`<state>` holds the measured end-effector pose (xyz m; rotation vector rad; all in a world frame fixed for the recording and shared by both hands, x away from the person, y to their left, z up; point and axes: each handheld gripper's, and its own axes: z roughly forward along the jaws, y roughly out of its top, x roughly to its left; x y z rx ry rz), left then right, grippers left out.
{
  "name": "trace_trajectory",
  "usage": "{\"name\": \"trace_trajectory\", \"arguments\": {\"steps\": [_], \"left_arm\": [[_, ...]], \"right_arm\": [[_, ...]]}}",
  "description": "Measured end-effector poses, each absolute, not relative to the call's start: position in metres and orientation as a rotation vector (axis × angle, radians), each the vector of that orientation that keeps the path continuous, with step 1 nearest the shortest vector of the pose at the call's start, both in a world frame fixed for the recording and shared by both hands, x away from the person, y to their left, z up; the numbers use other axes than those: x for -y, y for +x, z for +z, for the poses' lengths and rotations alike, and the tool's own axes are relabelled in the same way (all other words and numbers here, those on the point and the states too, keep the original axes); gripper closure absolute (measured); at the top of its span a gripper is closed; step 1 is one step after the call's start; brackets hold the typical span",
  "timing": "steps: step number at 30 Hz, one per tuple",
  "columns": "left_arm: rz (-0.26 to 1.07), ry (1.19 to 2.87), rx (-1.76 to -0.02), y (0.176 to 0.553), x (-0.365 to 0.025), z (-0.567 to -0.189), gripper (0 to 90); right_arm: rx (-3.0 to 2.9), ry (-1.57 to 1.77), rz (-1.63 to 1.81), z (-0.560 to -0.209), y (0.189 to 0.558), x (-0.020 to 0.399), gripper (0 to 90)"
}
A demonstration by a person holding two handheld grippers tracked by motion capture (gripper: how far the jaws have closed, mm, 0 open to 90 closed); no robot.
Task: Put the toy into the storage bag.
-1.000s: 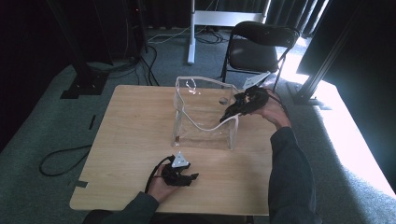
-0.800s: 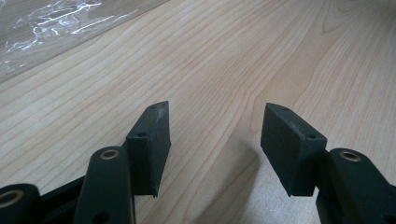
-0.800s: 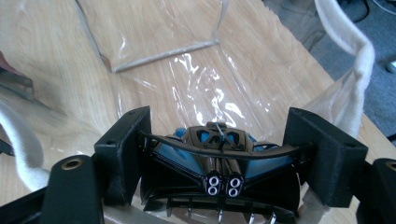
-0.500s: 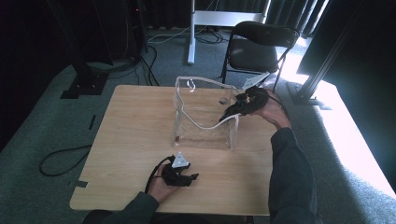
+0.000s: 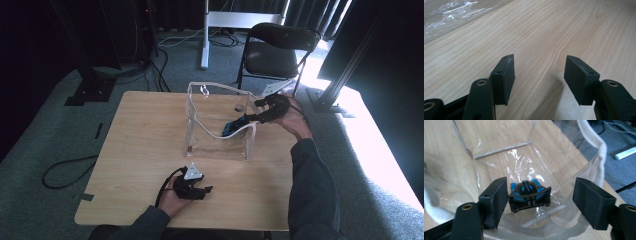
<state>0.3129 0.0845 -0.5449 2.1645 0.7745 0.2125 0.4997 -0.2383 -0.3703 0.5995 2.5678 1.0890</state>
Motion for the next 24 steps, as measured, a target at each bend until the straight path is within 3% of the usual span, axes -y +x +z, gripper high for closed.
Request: {"name": "trace_trajectory", "arguments": {"steps": [14,24], "left_arm": [[0.207,2.164,-0.776,0.313,-0.085,-0.545,42.2],[0.208,2.164,-0.777,0.313,-0.085,-0.545,42.2]], "right_arm": [[-2.329,0.687,1.205,-0.364,0.464,0.274,28.0],[-2.253,0.776,1.261,-0.394,0.435,0.287,27.7]]}}
